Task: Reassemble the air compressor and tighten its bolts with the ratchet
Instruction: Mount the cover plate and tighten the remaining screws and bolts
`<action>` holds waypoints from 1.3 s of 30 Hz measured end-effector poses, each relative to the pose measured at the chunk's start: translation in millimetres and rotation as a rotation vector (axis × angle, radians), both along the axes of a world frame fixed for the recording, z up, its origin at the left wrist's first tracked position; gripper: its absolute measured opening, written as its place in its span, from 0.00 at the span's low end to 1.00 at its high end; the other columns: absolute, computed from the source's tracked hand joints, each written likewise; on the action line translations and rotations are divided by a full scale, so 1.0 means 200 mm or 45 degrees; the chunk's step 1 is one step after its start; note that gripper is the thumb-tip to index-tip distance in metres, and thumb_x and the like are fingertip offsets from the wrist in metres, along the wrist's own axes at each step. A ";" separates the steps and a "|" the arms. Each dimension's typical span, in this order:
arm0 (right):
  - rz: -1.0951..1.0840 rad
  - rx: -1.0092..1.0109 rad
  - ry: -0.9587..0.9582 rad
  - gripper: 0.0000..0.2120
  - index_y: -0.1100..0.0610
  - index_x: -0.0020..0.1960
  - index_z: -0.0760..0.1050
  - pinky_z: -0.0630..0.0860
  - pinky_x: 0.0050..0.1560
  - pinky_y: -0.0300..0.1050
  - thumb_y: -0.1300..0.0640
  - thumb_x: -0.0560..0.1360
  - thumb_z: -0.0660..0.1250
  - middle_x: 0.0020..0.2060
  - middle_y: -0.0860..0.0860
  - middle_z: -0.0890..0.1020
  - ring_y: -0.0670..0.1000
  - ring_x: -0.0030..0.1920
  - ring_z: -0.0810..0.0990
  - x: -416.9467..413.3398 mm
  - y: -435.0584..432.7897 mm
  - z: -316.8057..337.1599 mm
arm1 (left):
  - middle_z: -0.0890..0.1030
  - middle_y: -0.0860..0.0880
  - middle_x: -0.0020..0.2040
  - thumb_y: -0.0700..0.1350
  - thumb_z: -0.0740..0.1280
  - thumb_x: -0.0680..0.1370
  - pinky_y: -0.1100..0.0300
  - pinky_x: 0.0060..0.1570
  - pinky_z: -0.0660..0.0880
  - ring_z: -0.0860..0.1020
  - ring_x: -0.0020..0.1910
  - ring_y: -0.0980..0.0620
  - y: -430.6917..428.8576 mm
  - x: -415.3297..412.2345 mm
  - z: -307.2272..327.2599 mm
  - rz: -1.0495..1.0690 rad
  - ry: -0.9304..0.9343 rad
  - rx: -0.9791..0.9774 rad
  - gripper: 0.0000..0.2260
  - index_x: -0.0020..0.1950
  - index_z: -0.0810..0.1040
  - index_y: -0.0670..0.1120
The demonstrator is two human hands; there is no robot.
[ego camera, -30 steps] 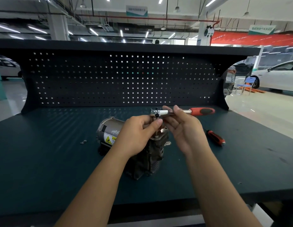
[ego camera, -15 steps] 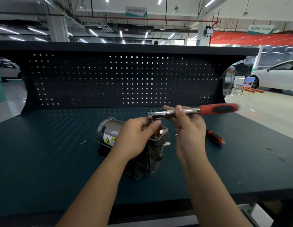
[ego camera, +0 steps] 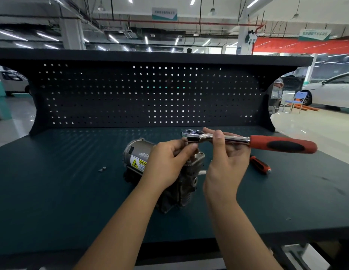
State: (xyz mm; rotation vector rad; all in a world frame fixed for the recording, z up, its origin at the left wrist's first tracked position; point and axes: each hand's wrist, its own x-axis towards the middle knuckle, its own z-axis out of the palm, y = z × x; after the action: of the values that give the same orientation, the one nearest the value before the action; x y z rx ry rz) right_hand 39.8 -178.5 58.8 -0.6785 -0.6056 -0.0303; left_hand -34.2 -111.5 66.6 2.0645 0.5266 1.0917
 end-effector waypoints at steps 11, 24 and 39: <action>0.596 0.221 0.369 0.05 0.63 0.52 0.69 0.81 0.45 0.44 0.61 0.81 0.59 0.39 0.55 0.85 0.53 0.44 0.85 0.14 -0.04 0.16 | 0.85 0.58 0.42 0.44 0.76 0.69 0.73 0.44 0.74 0.81 0.45 0.64 0.01 -0.01 -0.04 -0.148 -0.059 -0.060 0.07 0.44 0.82 0.53; 0.306 -0.984 -0.284 0.10 0.57 0.41 0.73 0.63 0.24 0.40 0.57 0.80 0.63 0.22 0.44 0.68 0.44 0.22 0.64 0.42 0.08 -0.22 | 0.71 0.62 0.54 0.51 0.72 0.70 0.59 0.63 0.68 0.70 0.62 0.55 -0.06 0.02 -0.12 0.336 -0.068 0.175 0.16 0.57 0.78 0.55; 0.385 -0.855 -0.274 0.30 0.69 0.33 0.68 0.57 0.25 0.41 0.39 0.64 0.65 0.20 0.50 0.65 0.47 0.21 0.62 0.42 0.08 -0.23 | 0.62 0.65 0.62 0.69 0.69 0.59 0.47 0.71 0.52 0.60 0.67 0.61 -0.08 0.14 -0.23 0.496 -0.086 -0.065 0.43 0.70 0.56 0.63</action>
State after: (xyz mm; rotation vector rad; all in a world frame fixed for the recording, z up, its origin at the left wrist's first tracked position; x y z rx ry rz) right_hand 124.2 -161.7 11.9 -1.2344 -0.9333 0.4026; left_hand -5.6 -127.1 19.8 1.9179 0.9401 1.3482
